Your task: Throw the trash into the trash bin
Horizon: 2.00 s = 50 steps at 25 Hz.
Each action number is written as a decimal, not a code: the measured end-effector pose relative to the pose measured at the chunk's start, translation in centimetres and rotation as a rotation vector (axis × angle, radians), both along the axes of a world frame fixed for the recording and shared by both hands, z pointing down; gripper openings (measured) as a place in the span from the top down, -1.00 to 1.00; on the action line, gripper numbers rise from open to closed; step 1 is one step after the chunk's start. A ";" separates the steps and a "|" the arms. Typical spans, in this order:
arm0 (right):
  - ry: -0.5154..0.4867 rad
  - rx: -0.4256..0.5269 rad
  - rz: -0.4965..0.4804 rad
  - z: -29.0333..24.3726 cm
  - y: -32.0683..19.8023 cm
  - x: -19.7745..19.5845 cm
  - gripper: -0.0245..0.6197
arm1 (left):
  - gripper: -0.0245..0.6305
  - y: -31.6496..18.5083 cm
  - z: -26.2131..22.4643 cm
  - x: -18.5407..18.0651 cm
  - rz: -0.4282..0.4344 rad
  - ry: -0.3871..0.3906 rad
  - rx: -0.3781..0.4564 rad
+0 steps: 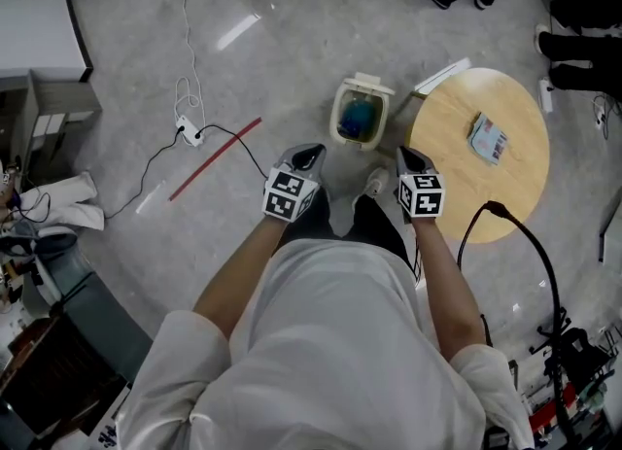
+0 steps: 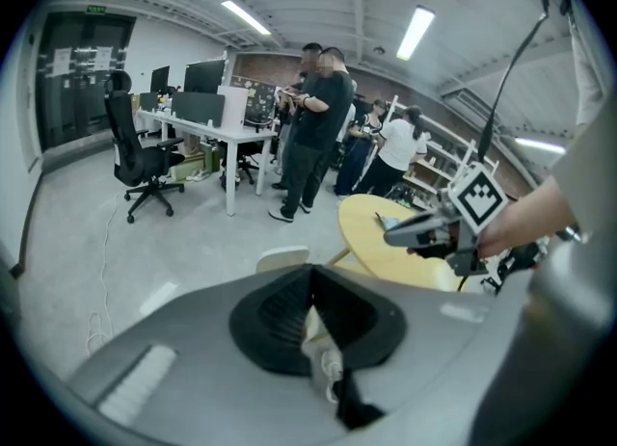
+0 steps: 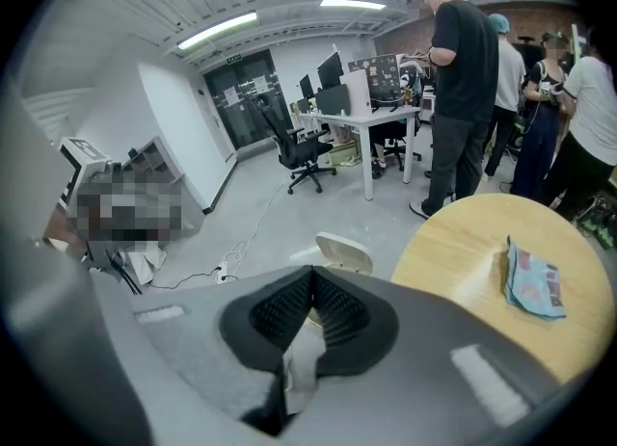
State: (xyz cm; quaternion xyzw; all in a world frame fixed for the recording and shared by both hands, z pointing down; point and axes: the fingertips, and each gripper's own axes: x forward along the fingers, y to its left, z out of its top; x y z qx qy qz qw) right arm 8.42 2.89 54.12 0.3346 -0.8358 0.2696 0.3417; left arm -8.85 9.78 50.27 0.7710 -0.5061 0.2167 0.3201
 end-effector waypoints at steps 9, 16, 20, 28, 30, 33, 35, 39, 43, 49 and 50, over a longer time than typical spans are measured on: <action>-0.032 0.021 0.043 -2.2 0.4 1.6 0.91 | 0.91 -0.1 -1.5 0.8 -0.003 0.014 0.015; -0.038 0.037 0.051 -3.4 0.4 2.4 0.91 | 0.91 -0.6 -2.2 1.2 0.013 0.011 0.025; -0.034 0.038 0.040 -3.5 0.5 2.2 0.91 | 0.92 -1.0 -2.6 1.4 0.026 0.021 0.033; -0.035 0.034 0.036 -3.6 0.6 1.7 0.91 | 0.92 -1.5 -3.2 1.2 0.014 0.037 0.043; -0.036 0.032 0.037 -3.7 0.7 1.5 0.91 | 0.91 -1.4 -3.2 1.0 0.012 0.036 0.042; -0.034 0.032 0.041 -3.7 0.8 1.3 0.91 | 0.91 -1.3 -3.1 0.6 0.014 0.035 0.037; -0.032 0.033 0.046 -3.7 0.8 1.2 0.91 | 0.91 -1.4 -3.0 0.5 0.020 0.036 0.037; -0.031 0.039 0.071 -4.0 0.8 1.1 0.91 | 0.91 -1.6 -3.2 0.5 0.056 0.033 0.048; -0.030 0.048 0.119 -4.5 0.8 1.2 0.91 | 0.91 -1.9 -3.5 0.5 0.096 0.048 0.056; -0.035 0.072 0.214 -5.0 0.9 1.8 0.91 | 0.91 -2.2 -3.7 0.2 0.175 0.056 0.063; -0.034 0.077 0.231 -5.2 1.0 1.9 0.91 | 0.91 -2.1 -3.8 0.1 0.190 0.053 0.062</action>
